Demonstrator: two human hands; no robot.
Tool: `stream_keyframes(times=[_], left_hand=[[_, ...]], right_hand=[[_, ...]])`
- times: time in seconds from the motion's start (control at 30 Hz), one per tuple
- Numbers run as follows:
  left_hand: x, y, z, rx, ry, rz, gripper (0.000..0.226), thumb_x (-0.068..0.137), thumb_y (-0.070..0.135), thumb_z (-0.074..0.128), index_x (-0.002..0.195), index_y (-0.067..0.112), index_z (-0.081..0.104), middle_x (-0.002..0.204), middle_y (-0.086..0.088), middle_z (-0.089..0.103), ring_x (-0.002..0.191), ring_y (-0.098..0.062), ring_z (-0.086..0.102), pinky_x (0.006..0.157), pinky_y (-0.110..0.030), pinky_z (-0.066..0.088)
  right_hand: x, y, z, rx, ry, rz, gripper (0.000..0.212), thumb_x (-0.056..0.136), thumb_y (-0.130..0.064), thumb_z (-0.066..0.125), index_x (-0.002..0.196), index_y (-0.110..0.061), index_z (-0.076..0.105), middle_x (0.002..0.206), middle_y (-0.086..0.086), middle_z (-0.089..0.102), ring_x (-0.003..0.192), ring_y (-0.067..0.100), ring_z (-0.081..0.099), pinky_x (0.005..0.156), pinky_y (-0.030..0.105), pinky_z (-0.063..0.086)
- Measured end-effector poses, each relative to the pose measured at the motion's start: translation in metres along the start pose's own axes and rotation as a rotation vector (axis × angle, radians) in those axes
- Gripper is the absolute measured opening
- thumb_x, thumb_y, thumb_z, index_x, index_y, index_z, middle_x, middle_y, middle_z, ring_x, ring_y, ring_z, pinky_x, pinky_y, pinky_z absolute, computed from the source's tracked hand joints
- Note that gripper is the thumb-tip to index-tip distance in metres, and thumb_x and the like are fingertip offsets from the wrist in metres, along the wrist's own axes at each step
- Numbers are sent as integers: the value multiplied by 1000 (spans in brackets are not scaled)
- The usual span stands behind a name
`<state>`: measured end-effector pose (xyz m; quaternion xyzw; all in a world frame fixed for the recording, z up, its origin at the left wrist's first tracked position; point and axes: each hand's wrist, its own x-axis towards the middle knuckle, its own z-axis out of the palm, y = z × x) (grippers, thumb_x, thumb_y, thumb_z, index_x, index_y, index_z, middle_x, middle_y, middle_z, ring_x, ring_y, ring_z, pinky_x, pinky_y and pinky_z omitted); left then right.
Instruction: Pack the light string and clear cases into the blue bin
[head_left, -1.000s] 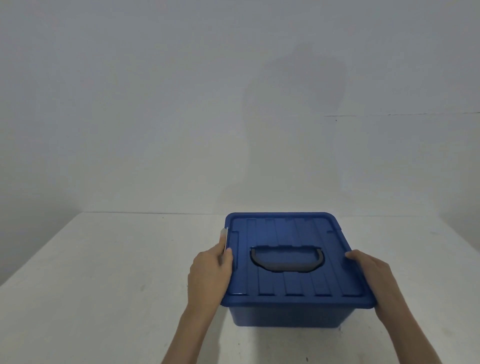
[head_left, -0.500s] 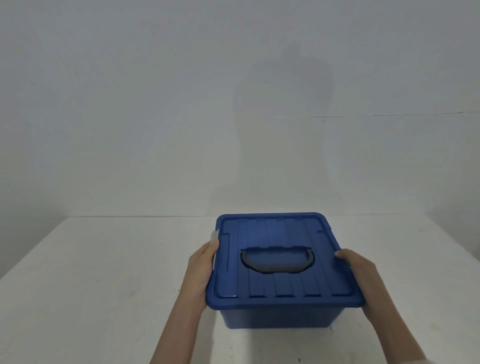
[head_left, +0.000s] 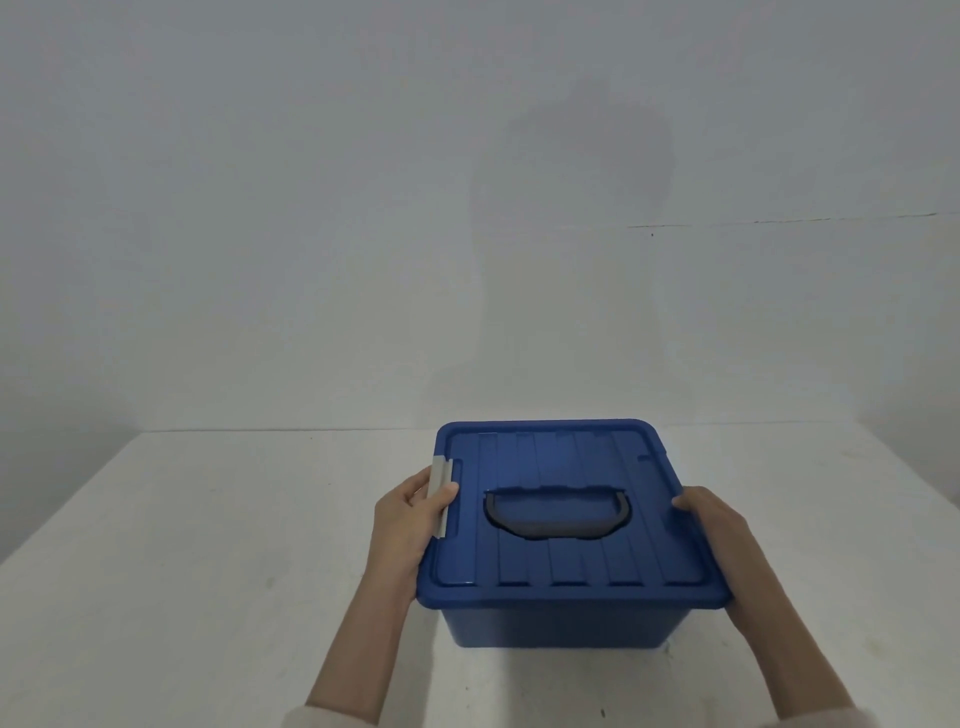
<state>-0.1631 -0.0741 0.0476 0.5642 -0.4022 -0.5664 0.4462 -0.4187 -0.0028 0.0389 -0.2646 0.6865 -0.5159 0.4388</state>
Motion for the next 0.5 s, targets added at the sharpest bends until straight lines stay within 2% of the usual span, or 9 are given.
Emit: stream_keyframes(times=[0.07,0.17,0.33,0.43,0.5], left_hand=[[0,-1,1,5,4,11,43,86,18,66,128,14,56,113,-8,67,96,-25,65,77,-36,57],[1,-2,1,15,8,13,45,86,19,67,129,13,55,115,-9,66,99,-26,64,83,-39,56],[3,-4,0,50,11,47,48,86,22,66,131,18,49,112,-7,65,89,-19,65,68,-31,55],[-5,-9,-5,135,-19,74,56,88,22,63,138,25,40,124,-9,58,100,-22,62,79,-36,55],[-24,-19,-14,129,-17,75,54,88,15,62,136,29,41,126,-9,57,101,-20,61,85,-35,53]], right_hand=[[-2,-1,0,-3,-10,-10,14,86,-24,55,81,-11,53,86,13,58,76,28,55,57,31,44],[-5,-4,1,-6,-15,-14,24,70,-33,58,81,-12,54,85,12,59,76,28,56,58,32,45],[0,-1,-4,-7,-33,4,12,90,-22,52,85,-12,58,92,15,62,82,31,59,63,35,47],[-1,3,-12,-2,-91,22,20,92,-27,55,107,-15,63,105,12,66,94,30,62,77,42,53],[-12,10,-21,-49,-65,12,21,92,-24,56,111,-17,61,104,8,65,90,25,62,78,44,53]])
